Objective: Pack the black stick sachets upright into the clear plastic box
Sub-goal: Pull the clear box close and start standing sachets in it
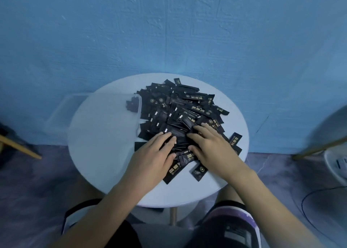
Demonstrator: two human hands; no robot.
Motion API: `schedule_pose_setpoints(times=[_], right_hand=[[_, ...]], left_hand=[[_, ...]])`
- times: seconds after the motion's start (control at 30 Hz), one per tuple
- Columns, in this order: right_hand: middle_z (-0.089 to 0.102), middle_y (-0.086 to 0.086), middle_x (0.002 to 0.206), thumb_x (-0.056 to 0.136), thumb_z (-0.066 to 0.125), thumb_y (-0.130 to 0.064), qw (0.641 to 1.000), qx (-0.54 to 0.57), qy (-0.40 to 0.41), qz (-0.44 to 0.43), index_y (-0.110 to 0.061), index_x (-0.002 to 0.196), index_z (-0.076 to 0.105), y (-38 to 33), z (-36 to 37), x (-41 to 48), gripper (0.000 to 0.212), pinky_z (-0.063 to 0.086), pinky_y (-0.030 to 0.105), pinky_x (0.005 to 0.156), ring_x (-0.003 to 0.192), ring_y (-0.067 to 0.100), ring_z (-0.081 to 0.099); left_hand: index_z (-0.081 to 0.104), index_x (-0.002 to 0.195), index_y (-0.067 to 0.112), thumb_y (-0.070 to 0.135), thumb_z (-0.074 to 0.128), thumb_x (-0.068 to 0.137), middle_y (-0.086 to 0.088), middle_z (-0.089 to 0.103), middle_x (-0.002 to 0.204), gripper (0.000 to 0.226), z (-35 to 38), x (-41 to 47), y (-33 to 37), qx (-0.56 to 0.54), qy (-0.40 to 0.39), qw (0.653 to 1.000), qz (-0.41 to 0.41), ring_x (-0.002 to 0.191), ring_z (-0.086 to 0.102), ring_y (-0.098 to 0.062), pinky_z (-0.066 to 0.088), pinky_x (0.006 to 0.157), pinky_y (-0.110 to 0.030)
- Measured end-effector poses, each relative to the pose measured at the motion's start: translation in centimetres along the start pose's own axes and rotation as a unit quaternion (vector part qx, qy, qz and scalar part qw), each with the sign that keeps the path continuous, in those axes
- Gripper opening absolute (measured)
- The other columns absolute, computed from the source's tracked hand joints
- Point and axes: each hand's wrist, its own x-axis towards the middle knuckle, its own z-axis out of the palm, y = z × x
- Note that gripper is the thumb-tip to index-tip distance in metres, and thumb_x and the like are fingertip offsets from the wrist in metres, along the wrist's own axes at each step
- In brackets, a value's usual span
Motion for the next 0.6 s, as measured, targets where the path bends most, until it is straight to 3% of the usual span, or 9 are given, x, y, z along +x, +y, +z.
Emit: schedule_pose_setpoints(times=[0.17, 0.33, 0.6], right_hand=[[0.060, 0.003, 0.126, 0.093, 0.068, -0.034, 0.999, -0.011, 0.045, -0.019, -0.021, 0.121, 0.072, 0.0, 0.3, 1.3, 0.032, 0.049, 0.043, 0.101, 0.120, 0.028, 0.051], [0.057, -0.001, 0.107, 0.088, 0.070, -0.044, 0.998, 0.006, 0.067, -0.021, -0.021, 0.116, 0.075, -0.2, 0.6, 1.8, 0.037, 0.050, 0.039, 0.087, 0.096, 0.024, 0.050], [0.057, -0.005, 0.110, 0.089, 0.068, -0.048, 0.999, 0.035, -0.020, -0.026, -0.020, 0.132, 0.066, -0.2, -0.1, 3.0, 0.051, 0.049, 0.034, 0.088, 0.102, 0.019, 0.050]], left_hand=[[0.065, 0.134, 0.016, 0.032, 0.055, 0.098, 0.003, 0.060, 0.138, 0.041, 0.2, -0.2, -0.8, -0.010, 0.046, 0.999, 0.011, 0.132, 0.053, -0.016, 0.052, 0.093, -0.029], [0.067, 0.131, 0.017, 0.029, 0.060, 0.097, 0.006, 0.061, 0.134, 0.037, 0.3, -0.1, -1.6, -0.020, 0.065, 0.998, 0.011, 0.121, 0.056, -0.012, 0.049, 0.086, -0.023], [0.068, 0.130, 0.020, 0.033, 0.062, 0.096, 0.010, 0.061, 0.122, 0.036, 1.1, 1.0, -2.5, -0.040, 0.085, 0.996, 0.009, 0.107, 0.056, -0.011, 0.052, 0.075, -0.023]])
